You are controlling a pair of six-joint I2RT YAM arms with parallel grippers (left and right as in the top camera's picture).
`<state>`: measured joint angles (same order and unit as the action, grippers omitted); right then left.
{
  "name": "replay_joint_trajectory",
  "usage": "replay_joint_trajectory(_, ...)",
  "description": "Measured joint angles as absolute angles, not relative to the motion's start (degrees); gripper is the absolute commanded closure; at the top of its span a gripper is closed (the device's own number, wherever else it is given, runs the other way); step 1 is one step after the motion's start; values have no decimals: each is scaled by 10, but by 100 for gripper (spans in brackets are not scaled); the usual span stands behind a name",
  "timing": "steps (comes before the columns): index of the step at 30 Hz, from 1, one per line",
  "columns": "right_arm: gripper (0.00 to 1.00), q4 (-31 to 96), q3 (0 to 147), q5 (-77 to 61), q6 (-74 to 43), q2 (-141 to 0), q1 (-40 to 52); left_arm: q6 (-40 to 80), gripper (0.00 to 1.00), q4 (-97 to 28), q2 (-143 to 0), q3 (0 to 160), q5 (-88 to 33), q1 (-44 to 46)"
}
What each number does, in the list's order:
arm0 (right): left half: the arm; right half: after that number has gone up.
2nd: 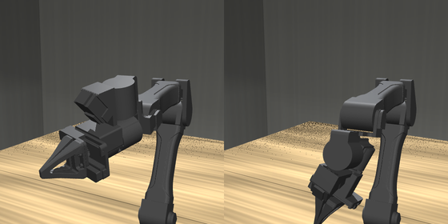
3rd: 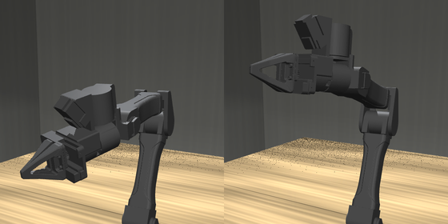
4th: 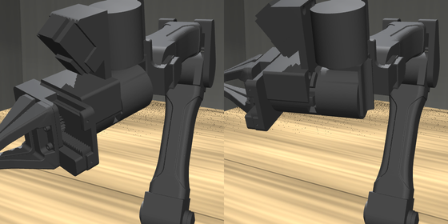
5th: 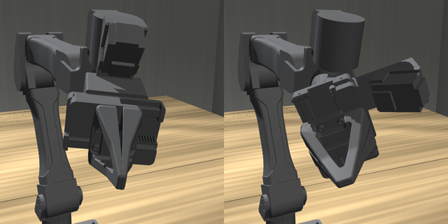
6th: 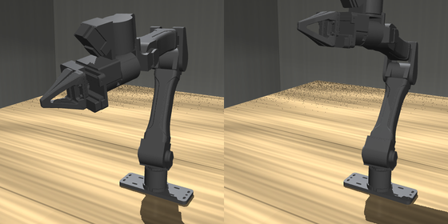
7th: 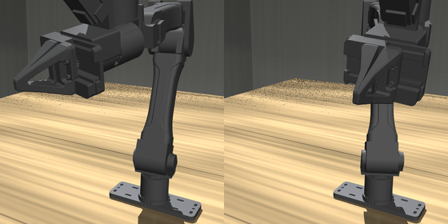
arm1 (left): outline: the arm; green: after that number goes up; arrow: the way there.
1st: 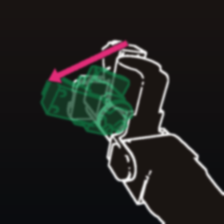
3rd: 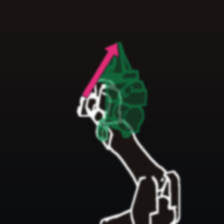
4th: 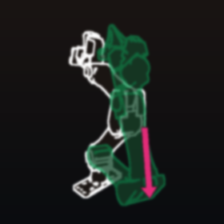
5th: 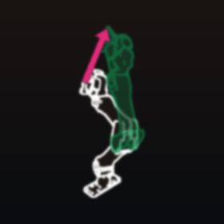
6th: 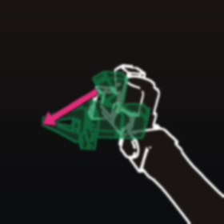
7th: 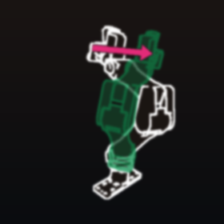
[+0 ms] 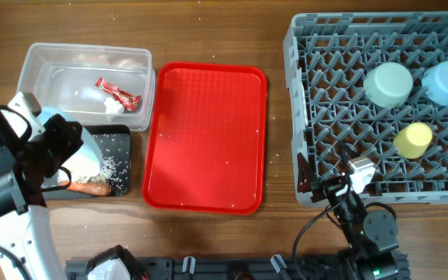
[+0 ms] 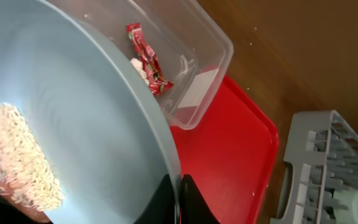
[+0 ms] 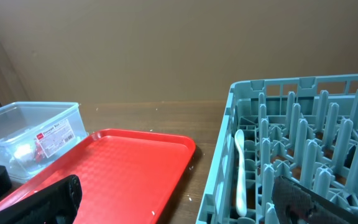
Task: Sort waste into correct bins and load items into the dishwasher rack
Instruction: 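Tilt the plate over the black tray to pour out the rice, then lift the empty plate up and swing it toward the rack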
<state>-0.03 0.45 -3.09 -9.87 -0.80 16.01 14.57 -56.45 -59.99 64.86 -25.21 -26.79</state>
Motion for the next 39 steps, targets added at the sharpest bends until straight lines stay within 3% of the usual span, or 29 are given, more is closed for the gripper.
replay_joint_trajectory(6, 0, 0, 4, -31, -99, -8, 160, 135, 96, -549, -600, 647, -269, -268)
replay_joint_trajectory(15, 1, 0, 4, -31, -99, -8, 160, 136, 96, -471, -600, 516, -300, -269)
replay_joint_trajectory(23, 0, 0, 4, -31, -99, -8, 160, 136, 96, -439, -522, 516, -320, -281)
replay_joint_trajectory(28, 0, 0, 4, -31, -99, -8, 160, 135, 96, -401, -507, 480, -391, -343)
replay_joint_trajectory(34, 0, 0, 4, -31, -99, -8, 160, 128, 96, -359, -515, 442, -549, -488)
replay_joint_trajectory(39, 0, 0, 4, -31, -99, -8, 160, 101, 96, -375, -527, 442, -584, -508)
